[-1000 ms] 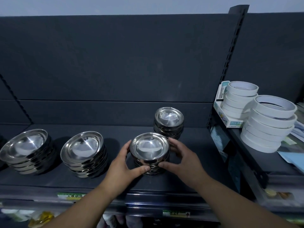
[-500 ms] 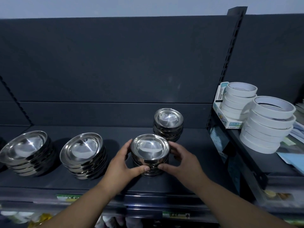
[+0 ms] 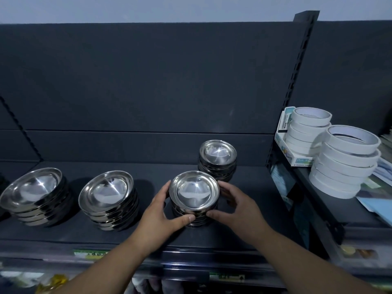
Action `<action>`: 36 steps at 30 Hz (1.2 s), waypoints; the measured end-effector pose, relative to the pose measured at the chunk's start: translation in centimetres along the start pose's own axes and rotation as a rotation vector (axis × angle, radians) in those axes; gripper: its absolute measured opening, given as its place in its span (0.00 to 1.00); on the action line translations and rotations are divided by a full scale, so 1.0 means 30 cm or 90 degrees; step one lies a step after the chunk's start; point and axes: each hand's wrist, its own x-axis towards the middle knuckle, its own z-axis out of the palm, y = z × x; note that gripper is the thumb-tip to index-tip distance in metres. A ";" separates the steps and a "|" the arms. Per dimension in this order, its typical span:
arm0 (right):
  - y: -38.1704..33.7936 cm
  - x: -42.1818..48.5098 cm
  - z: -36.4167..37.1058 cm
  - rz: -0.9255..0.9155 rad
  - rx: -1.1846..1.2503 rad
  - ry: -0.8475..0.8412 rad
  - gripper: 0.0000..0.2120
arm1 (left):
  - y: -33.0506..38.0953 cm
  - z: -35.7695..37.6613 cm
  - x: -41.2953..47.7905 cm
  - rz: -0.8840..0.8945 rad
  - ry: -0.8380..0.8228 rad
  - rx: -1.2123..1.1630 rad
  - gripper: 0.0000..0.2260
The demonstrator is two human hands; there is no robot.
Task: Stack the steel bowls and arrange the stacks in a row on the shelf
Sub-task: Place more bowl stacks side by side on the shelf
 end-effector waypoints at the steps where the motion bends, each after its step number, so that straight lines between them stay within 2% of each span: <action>1: 0.001 0.000 0.001 0.003 0.003 0.000 0.35 | 0.001 0.001 -0.002 0.002 -0.002 -0.006 0.46; 8: 0.008 -0.005 0.001 0.016 0.036 -0.004 0.36 | 0.001 0.008 -0.001 0.007 -0.005 -0.016 0.41; 10: 0.016 -0.007 0.001 0.024 0.028 -0.013 0.37 | -0.005 0.005 -0.004 -0.005 -0.006 -0.031 0.45; 13: 0.042 -0.015 0.007 0.075 0.028 -0.047 0.43 | -0.028 0.006 -0.017 -0.026 -0.018 -0.058 0.55; 15: 0.062 -0.025 0.014 0.104 0.024 -0.078 0.47 | -0.044 0.018 -0.034 -0.042 -0.038 -0.081 0.58; 18: 0.068 -0.044 0.037 0.114 0.015 -0.108 0.48 | -0.064 0.037 -0.052 -0.044 -0.055 -0.125 0.55; 23: 0.046 -0.067 0.088 0.104 0.014 -0.137 0.46 | -0.070 0.009 -0.061 -0.035 0.001 -0.108 0.51; 28: 0.014 -0.063 0.106 0.077 -0.061 -0.109 0.43 | -0.070 -0.019 -0.073 -0.030 0.050 -0.050 0.52; 32: -0.017 -0.037 0.100 0.052 -0.094 -0.109 0.47 | -0.054 -0.020 -0.074 -0.022 0.065 -0.022 0.53; 36: -0.037 -0.038 0.117 0.042 -0.113 -0.112 0.46 | -0.049 -0.023 -0.076 -0.026 0.068 -0.036 0.50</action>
